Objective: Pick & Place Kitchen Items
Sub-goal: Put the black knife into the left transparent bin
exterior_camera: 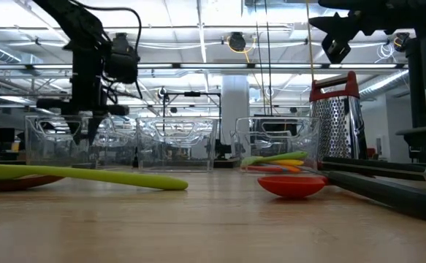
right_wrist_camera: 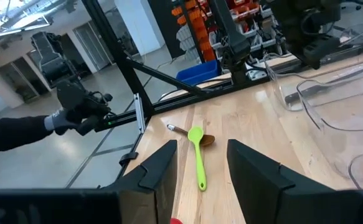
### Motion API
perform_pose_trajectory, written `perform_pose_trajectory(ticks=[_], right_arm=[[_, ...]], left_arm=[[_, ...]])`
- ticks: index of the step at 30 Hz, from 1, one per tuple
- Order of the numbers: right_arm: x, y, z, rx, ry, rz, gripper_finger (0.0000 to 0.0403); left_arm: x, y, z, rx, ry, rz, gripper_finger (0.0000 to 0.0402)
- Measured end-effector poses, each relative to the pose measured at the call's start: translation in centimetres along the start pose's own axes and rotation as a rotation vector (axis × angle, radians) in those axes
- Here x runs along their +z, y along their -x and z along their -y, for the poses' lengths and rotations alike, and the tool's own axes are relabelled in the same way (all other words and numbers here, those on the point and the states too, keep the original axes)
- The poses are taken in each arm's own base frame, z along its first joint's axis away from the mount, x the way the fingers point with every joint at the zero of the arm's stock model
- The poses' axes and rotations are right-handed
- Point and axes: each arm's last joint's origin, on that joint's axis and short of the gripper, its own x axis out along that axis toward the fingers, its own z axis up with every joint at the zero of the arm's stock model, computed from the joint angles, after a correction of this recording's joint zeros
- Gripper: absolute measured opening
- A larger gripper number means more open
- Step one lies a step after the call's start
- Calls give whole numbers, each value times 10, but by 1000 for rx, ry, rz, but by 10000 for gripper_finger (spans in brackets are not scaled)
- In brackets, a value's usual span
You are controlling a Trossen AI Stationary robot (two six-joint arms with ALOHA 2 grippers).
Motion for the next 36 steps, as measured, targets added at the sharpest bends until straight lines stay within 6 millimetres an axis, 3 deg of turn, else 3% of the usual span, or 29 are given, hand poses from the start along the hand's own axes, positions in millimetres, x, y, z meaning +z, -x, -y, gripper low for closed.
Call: perform_pose_trajectory(ticks=[13, 25, 36], right_arm=[[-3, 0, 1, -13, -10, -32, 132], [-3, 0, 1, -13, -10, -32, 132], [-3, 0, 1, -13, -33, -32, 132]], left_arm=[[4, -38, 17, 62, -26, -80, 104], [6, -43, 25, 3, -46, -70, 116], [5, -43, 23, 10, -43, -95, 191]])
